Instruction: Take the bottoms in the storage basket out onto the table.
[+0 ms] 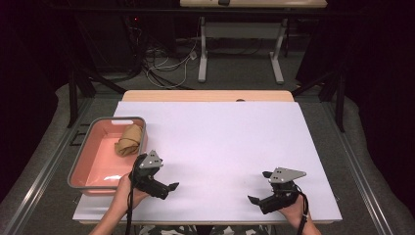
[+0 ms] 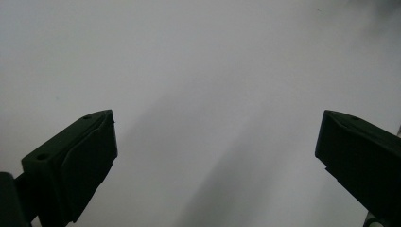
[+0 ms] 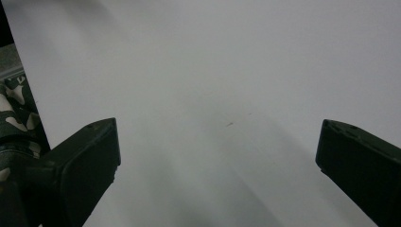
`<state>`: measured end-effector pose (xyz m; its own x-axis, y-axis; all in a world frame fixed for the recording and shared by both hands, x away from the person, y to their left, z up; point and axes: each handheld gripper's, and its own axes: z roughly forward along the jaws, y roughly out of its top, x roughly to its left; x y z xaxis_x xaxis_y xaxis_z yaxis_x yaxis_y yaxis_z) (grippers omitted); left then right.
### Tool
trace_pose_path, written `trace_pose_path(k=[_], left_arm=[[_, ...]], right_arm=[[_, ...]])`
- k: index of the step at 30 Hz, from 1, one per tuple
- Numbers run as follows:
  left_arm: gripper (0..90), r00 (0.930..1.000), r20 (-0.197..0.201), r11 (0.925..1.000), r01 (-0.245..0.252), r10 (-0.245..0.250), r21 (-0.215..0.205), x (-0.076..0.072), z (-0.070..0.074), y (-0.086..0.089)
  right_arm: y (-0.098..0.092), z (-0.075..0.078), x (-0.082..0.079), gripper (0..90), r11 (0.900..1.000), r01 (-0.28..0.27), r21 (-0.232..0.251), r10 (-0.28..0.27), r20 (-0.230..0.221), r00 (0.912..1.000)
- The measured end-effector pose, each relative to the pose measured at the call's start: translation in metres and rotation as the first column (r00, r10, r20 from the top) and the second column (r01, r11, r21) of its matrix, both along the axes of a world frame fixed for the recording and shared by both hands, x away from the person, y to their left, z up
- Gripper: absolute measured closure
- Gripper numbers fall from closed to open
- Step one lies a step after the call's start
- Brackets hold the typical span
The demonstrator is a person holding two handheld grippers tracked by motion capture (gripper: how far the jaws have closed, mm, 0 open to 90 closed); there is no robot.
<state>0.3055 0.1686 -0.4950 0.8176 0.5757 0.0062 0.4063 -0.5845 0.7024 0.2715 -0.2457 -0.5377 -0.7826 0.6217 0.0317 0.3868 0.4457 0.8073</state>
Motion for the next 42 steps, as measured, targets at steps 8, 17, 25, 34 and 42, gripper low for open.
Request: trace_pose_path(k=[8, 17, 25, 34, 42], left_arm=[[0.0, 0.9999, -0.006, 0.9999, -0.014, 0.014, 0.001, 0.005, 0.007, 0.002], [0.0, 0.9998, -0.005, 0.9997, -0.020, 0.020, 0.015, 0.011, 0.013, 0.002], [0.0, 0.9989, 0.008, 0.9985, -0.046, 0.045, 0.029, 0.020, 0.021, 0.009], [0.0, 0.9976, 0.011, 0.9972, -0.069, 0.068, 0.029, 0.028, 0.026, 0.019], [0.0, 0.9953, 0.015, 0.9950, -0.096, 0.096, 0.028, 0.037, 0.033, 0.030]], right_arm=[[0.001, 0.000, -0.001, 0.3, 1.000, -0.002, 0.001, 0.002, 0.002, 1.0000], [0.000, 0.000, 0.000, 0.3, 1.000, 0.005, 0.000, -0.005, -0.005, 1.0000], [0.000, 0.000, 0.000, 0.3, 1.000, 0.001, 0.002, -0.001, -0.007, 1.0000], [0.000, 0.000, 0.001, 0.3, 1.000, 0.000, 0.009, 0.000, -0.013, 0.9999], [-0.001, 0.000, 0.000, 0.4, 1.000, 0.005, 0.005, -0.005, -0.012, 0.9999]])
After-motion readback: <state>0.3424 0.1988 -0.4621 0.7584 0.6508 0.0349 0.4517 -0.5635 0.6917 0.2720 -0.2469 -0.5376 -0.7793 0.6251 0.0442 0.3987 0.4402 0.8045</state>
